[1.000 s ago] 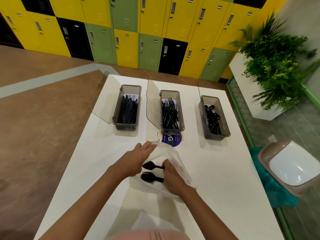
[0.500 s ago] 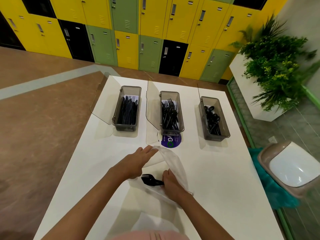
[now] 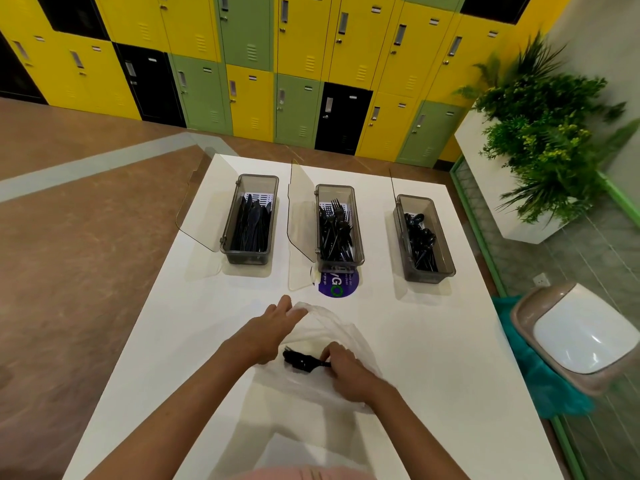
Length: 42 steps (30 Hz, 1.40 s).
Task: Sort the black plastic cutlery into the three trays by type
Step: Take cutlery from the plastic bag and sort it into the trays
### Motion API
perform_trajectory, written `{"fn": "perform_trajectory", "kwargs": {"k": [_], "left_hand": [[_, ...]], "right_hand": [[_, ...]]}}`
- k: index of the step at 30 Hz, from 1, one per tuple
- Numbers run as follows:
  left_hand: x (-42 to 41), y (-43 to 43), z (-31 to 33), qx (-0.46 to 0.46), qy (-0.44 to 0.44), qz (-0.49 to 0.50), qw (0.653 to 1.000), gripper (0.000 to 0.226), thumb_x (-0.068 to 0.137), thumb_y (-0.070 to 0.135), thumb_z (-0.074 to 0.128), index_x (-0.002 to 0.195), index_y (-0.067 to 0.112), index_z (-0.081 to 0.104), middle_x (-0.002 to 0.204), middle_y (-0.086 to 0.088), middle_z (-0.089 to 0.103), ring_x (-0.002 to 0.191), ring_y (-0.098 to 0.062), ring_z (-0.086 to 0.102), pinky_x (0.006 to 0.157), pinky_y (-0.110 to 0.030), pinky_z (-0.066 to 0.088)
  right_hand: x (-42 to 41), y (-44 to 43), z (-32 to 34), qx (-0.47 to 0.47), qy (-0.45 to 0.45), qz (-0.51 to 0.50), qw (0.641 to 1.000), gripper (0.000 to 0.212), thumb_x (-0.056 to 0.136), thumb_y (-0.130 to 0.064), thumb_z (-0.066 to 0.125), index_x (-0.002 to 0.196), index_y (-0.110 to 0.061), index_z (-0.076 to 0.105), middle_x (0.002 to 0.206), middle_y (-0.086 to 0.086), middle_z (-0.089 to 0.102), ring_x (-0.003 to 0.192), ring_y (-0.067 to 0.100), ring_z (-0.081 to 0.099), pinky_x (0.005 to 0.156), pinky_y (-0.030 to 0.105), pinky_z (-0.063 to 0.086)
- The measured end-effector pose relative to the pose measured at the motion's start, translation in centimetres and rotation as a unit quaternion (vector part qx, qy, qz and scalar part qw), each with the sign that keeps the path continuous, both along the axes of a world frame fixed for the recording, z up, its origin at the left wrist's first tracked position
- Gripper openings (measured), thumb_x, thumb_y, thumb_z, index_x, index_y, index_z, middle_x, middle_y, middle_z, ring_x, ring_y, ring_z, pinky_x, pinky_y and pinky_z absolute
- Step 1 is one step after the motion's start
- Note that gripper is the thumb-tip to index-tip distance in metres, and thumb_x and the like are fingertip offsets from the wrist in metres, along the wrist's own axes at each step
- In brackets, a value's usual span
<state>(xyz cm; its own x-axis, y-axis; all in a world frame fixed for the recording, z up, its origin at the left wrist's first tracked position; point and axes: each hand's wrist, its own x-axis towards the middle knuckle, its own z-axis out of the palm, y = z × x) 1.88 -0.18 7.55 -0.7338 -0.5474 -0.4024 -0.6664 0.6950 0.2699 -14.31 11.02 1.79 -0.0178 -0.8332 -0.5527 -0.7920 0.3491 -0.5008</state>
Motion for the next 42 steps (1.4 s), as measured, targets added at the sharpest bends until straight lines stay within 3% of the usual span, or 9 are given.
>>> {"fn": "perform_trajectory", "kwargs": {"k": [4,7,17,21,27,29,32,35,42], "left_hand": [[0.0,-0.2,-0.9,-0.028,-0.008,0.014,0.999,0.095,0.070,-0.020,0.054,0.145,0.025,0.017,0.125,-0.009,0.030,0.087,-0.018,0.036,0.044,-0.022,0.022],[0.1,-0.2,-1.2,-0.048,-0.014,0.032,0.998,0.090,0.074,-0.019,0.050,0.146,0.026,0.019,0.125,-0.010,0.030,0.086,-0.021,0.040,0.049,-0.025,0.028],[0.3,-0.9,-1.8,-0.033,-0.084,0.046,0.995,0.078,0.080,-0.010,0.050,0.145,0.023,0.023,0.136,-0.011,0.024,0.110,-0.027,0.041,0.068,-0.030,0.036],[-0.1,-1.5,-1.3,-0.003,-0.083,0.004,0.997,0.068,0.078,0.014,0.071,0.137,0.027,0.041,0.139,-0.006,0.023,0.126,-0.027,0.026,0.095,-0.031,0.036],[-0.7,-2.3,0.8,0.141,0.059,0.033,0.988,0.064,0.081,0.053,0.065,0.137,0.033,0.040,0.149,0.004,0.020,0.137,-0.019,0.022,0.111,-0.035,0.025],[-1.1,-2.3,1.9,0.252,0.147,0.093,0.952,0.068,0.081,0.057,0.061,0.141,0.034,0.036,0.145,0.014,0.030,0.136,-0.009,0.029,0.110,-0.028,0.027],[-2.3,-1.7,2.7,0.443,0.309,0.179,0.822,0.053,0.088,0.054,0.051,0.136,0.033,0.045,0.138,0.022,0.047,0.131,0.002,0.040,0.107,-0.024,0.031],[-3.7,-1.3,2.0,0.487,0.409,0.281,0.719,0.035,0.094,0.045,0.045,0.123,0.029,0.058,0.122,0.018,0.064,0.120,0.003,0.052,0.102,-0.025,0.038],[-5.3,-1.5,0.7,0.483,0.465,0.390,0.631,0.033,0.100,0.029,0.040,0.113,0.009,0.063,0.107,-0.005,0.071,0.102,-0.014,0.067,0.081,-0.021,0.051]], "right_hand": [[-0.8,0.8,1.2,-0.024,-0.053,-0.023,0.998,0.006,0.101,-0.017,0.038,0.099,-0.022,0.038,0.098,-0.004,0.046,0.086,0.012,0.040,0.075,0.021,0.032],[-1.1,0.7,2.0,-0.053,-0.074,-0.031,0.995,0.021,0.103,-0.024,0.037,0.083,-0.031,0.034,0.082,-0.011,0.042,0.072,0.004,0.038,0.068,0.015,0.034],[-2.1,0.1,4.6,-0.082,-0.223,-0.073,0.969,0.017,0.102,-0.010,0.037,0.100,-0.019,0.051,0.081,-0.011,0.059,0.083,0.005,0.053,0.084,0.016,0.041],[-2.1,-1.1,5.8,-0.131,-0.250,-0.103,0.954,0.016,0.104,-0.014,0.035,0.105,-0.012,0.051,0.071,-0.003,0.050,0.070,0.011,0.053,0.076,0.015,0.044],[-1.3,-3.4,6.8,-0.166,-0.203,-0.193,0.945,0.018,0.104,-0.024,0.033,0.113,-0.015,0.046,0.082,-0.010,0.049,0.073,0.009,0.048,0.076,0.029,0.047],[-1.2,-4.0,7.0,-0.185,-0.155,-0.198,0.950,0.018,0.104,-0.025,0.033,0.116,-0.015,0.042,0.100,-0.008,0.056,0.091,0.012,0.055,0.082,0.029,0.044],[-0.5,-4.6,7.0,-0.209,-0.124,-0.179,0.953,0.018,0.103,-0.021,0.035,0.119,-0.016,0.039,0.116,-0.001,0.053,0.108,0.016,0.052,0.091,0.029,0.042],[0.2,-4.8,6.7,-0.211,-0.051,-0.138,0.966,0.027,0.102,-0.018,0.036,0.129,-0.014,0.036,0.125,0.003,0.043,0.117,0.019,0.042,0.100,0.034,0.038],[0.8,-4.6,6.3,-0.175,-0.133,-0.149,0.964,0.045,0.102,-0.039,0.030,0.146,-0.029,0.024,0.134,-0.007,0.033,0.126,0.010,0.032,0.110,0.030,0.028]]}}
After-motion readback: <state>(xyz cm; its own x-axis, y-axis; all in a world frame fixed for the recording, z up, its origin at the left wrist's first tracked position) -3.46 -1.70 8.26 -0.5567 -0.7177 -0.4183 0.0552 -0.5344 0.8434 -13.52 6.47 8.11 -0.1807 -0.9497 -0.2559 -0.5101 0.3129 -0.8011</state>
